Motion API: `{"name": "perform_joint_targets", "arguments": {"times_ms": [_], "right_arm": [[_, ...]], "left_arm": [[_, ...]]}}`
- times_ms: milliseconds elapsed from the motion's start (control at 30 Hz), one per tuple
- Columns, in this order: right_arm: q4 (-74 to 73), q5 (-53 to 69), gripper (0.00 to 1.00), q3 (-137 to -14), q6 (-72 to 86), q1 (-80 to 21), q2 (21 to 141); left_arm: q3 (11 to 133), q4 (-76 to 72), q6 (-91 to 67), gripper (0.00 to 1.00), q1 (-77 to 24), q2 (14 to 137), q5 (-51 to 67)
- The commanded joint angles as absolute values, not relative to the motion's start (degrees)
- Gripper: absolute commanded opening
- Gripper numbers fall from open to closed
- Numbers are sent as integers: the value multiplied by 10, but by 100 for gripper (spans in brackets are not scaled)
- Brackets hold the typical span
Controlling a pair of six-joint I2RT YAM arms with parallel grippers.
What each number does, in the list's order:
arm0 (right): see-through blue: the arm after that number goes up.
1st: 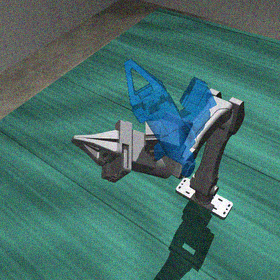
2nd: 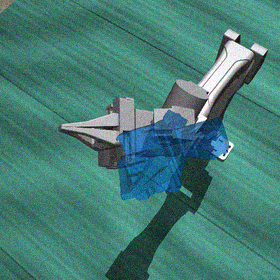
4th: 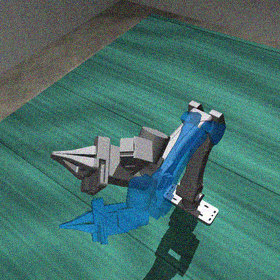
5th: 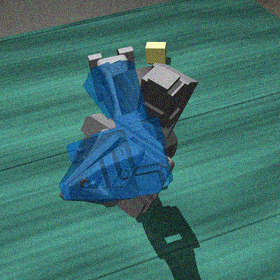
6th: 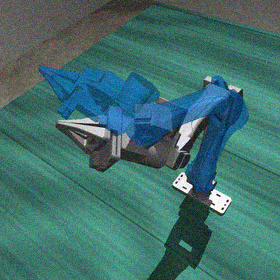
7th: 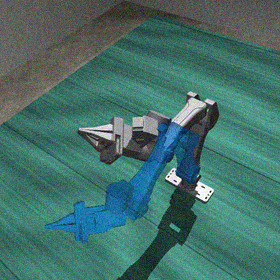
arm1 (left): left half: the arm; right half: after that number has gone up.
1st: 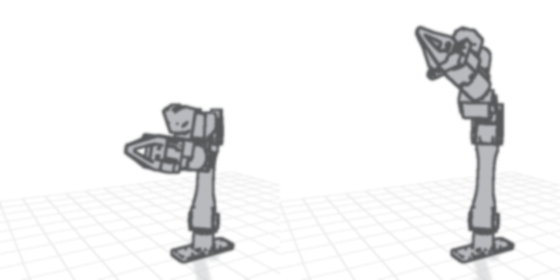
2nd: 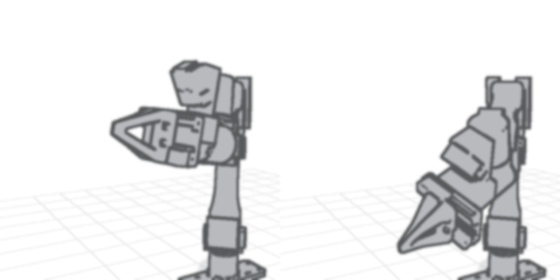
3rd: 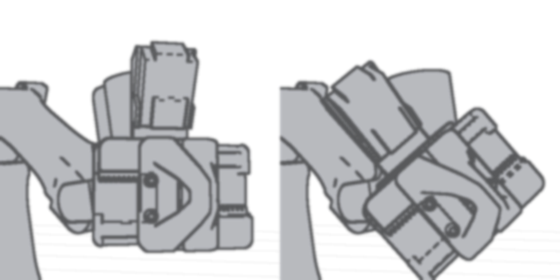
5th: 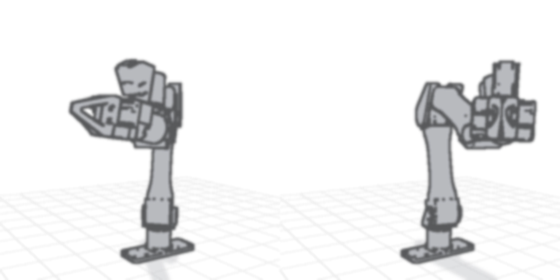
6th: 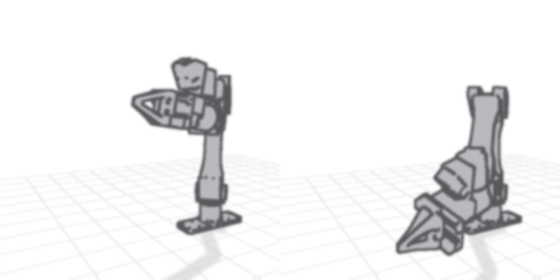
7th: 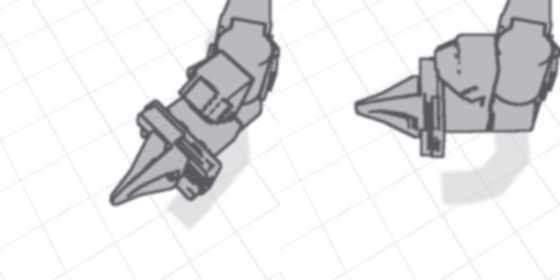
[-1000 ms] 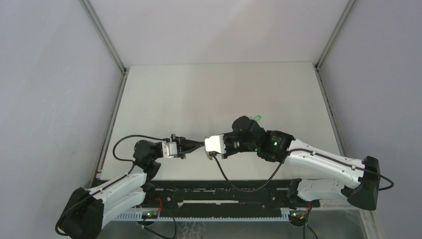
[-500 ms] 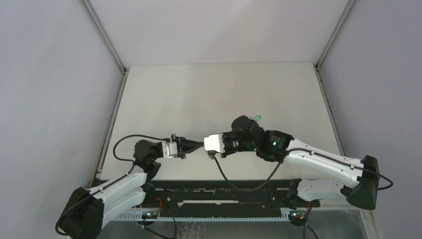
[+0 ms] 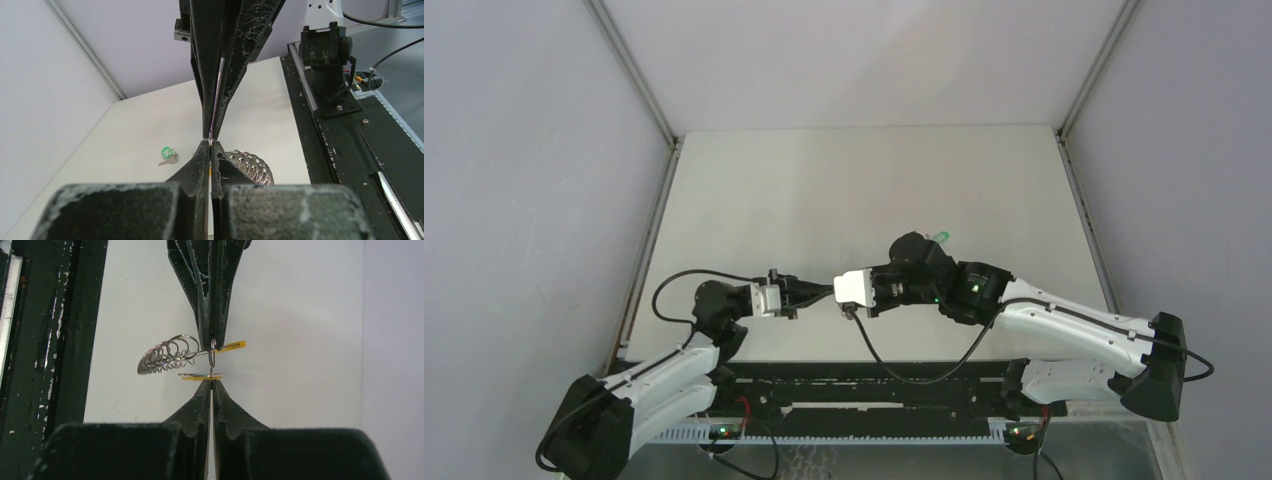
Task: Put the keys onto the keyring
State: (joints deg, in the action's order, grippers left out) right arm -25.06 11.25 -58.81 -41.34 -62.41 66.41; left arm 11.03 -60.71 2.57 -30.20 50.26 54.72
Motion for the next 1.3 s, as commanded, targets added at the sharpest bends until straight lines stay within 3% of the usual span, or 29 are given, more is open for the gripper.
{"name": "perform_joint_targets", "arguments": {"times_ms": [0, 1267], "right_arm": [[-224, 121, 0, -615, -408, -631, 658], [-168, 153, 0, -615, -391, -638, 639]], "left_arm": [[148, -629, 30, 0, -299, 499, 549], [150, -629, 29, 0, -302, 505, 550]]}}
